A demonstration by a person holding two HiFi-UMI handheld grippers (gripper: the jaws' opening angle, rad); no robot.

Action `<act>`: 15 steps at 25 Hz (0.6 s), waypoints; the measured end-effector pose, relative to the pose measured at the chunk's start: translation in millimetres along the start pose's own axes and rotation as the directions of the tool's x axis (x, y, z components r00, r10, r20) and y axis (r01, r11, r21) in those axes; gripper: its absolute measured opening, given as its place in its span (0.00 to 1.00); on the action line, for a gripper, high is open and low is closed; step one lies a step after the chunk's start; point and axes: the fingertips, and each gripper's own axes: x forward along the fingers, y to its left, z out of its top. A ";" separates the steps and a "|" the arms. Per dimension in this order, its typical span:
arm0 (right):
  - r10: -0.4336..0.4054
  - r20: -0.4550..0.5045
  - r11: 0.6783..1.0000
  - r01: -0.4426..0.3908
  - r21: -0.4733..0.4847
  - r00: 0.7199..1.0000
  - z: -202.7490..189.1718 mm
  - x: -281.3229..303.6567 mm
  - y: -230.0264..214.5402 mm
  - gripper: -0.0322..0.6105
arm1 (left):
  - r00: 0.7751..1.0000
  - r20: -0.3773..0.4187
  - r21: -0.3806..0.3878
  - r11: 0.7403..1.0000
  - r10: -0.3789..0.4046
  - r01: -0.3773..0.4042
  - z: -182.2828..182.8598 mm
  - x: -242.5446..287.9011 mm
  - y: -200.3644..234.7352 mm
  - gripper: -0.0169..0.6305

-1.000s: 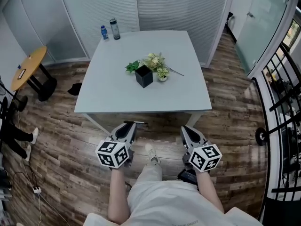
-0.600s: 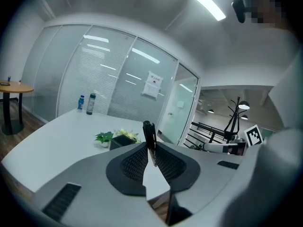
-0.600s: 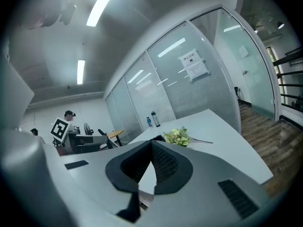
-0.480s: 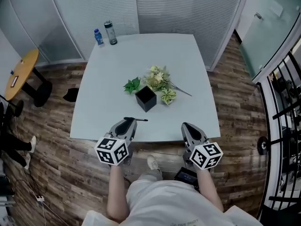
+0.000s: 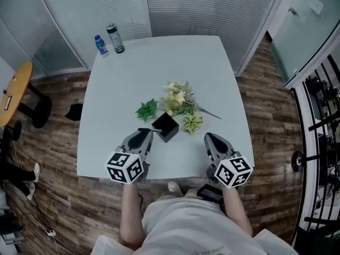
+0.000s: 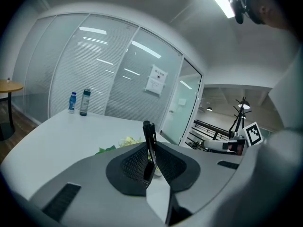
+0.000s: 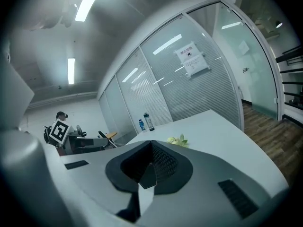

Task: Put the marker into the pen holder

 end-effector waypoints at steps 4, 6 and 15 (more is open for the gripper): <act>-0.010 0.005 1.000 0.010 0.002 1.000 6.2 5.3 -6.7 0.08 | 1.000 -0.007 0.005 1.000 -0.009 0.009 5.0 13.6 5.5 0.11; -0.016 0.007 1.000 0.016 0.002 1.000 9.4 6.8 -11.5 0.08 | 1.000 -0.007 0.010 1.000 -0.013 0.013 9.0 20.1 6.5 0.11; -0.014 0.000 1.000 0.014 0.013 1.000 16.3 29.5 -29.8 0.07 | 1.000 -0.029 0.038 0.999 -0.005 0.007 18.9 47.0 15.0 0.11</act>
